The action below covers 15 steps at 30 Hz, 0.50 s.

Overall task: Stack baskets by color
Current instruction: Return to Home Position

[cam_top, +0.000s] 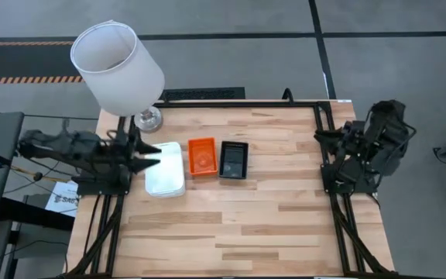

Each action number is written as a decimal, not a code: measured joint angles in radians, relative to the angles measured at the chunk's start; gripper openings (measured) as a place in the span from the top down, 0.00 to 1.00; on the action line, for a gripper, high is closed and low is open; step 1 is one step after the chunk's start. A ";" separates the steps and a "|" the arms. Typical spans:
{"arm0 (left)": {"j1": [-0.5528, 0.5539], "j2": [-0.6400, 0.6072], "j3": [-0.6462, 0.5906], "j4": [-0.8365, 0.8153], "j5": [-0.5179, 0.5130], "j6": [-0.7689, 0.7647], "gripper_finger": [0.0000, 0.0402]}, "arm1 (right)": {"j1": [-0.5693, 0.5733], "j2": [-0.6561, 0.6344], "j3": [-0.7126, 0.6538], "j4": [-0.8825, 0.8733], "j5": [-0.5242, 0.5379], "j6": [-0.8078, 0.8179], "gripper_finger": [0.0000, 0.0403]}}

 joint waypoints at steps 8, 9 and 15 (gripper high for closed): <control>0.000 -0.386 -0.494 0.312 0.083 -0.135 0.57 | 0.070 -0.188 -0.258 0.015 0.120 0.116 0.69; 0.000 -0.432 -0.524 0.311 0.084 -0.151 0.57 | 0.080 -0.209 -0.283 0.011 0.127 0.122 0.69; 0.001 -0.513 -0.599 0.299 0.076 -0.151 0.57 | 0.157 -0.311 -0.455 -0.014 0.169 0.185 0.69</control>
